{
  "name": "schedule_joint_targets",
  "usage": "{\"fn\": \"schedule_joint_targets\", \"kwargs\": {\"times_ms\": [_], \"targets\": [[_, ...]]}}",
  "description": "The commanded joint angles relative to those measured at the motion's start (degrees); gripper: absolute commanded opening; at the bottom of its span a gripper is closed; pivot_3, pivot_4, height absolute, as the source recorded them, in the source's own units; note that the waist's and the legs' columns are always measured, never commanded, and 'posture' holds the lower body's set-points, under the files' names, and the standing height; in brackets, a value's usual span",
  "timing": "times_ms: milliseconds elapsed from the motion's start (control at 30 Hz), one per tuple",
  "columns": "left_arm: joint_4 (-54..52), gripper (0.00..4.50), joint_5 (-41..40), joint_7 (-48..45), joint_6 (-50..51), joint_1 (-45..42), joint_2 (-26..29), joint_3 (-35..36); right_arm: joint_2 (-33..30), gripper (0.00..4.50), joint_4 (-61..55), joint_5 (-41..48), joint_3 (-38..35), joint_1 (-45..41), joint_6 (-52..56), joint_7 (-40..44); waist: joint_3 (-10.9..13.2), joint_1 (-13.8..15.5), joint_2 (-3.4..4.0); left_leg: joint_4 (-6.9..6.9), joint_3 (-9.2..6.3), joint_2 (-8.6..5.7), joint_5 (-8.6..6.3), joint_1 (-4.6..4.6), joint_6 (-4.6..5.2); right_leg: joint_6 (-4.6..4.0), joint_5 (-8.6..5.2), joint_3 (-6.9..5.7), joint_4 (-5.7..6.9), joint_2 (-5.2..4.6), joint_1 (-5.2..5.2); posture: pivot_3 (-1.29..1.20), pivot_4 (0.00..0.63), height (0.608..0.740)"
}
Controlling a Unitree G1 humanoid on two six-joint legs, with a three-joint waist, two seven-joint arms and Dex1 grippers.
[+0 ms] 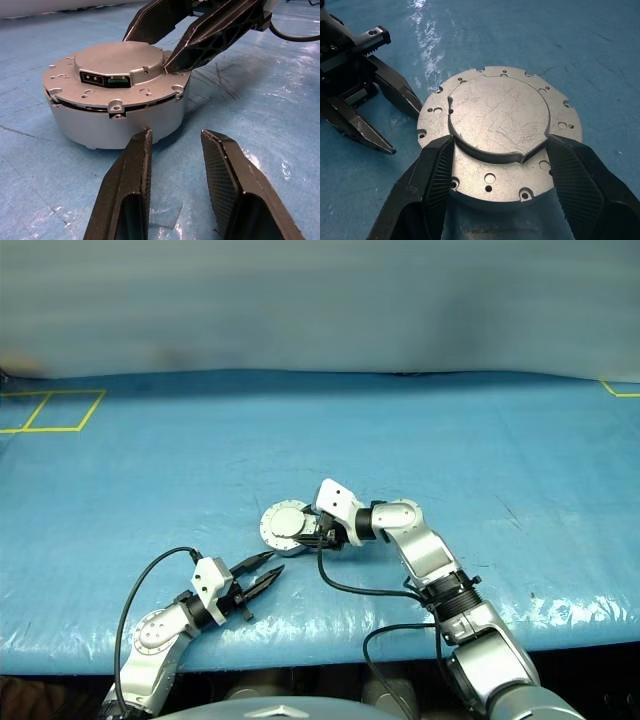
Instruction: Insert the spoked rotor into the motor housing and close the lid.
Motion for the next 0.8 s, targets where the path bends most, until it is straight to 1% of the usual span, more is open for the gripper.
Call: {"fn": "schedule_joint_targets", "kwargs": {"times_ms": [33,300,533,700,800], "targets": [[0.3,1.60,0.2,-0.1,-0.7,-0.3,-0.5,-1.0,1.2,3.03,-2.2,1.2,0.8,1.1,0.3,0.5,0.0,0.0,0.00,0.00,0.00,0.00,0.00,0.00,0.00,0.00,0.00,0.00,0.00,0.00,0.00,0.00,0.150,0.740],[0.2,1.60,0.0,0.0,-0.7,0.7,0.1,-0.3,2.2,3.03,-5.6,3.6,0.6,1.6,3.0,1.8,0.0,-0.1,0.00,-0.02,0.00,0.01,-0.01,0.00,0.00,0.00,-0.01,0.01,-0.03,0.01,-0.01,0.00,0.150,0.740],[0.3,1.60,0.0,0.2,-1.2,1.9,0.5,0.5,2.7,3.03,-6.2,2.3,1.9,2.2,5.8,0.6,0.0,-0.4,0.01,-0.05,0.02,0.07,-0.02,0.00,-0.01,-0.02,-0.02,0.03,-0.03,0.07,-0.03,0.00,0.150,0.740],[0.4,1.60,-0.1,0.1,-1.4,2.3,0.9,1.0,2.1,3.03,-6.1,-0.1,2.9,2.4,5.4,-1.0,0.0,-0.9,0.04,-0.06,0.02,0.15,-0.05,0.00,-0.08,-0.10,-0.06,0.03,-0.02,0.17,-0.04,0.00,0.150,0.740],[0.4,1.60,-0.2,0.0,-1.5,2.4,1.0,1.2,2.1,3.03,-6.0,0.6,2.1,2.1,5.8,-1.2,0.0,-0.9,0.03,-0.05,0.02,0.18,-0.06,0.02,-0.08,-0.10,-0.06,0.03,-0.01,0.19,-0.03,0.00,0.150,0.740]]}}
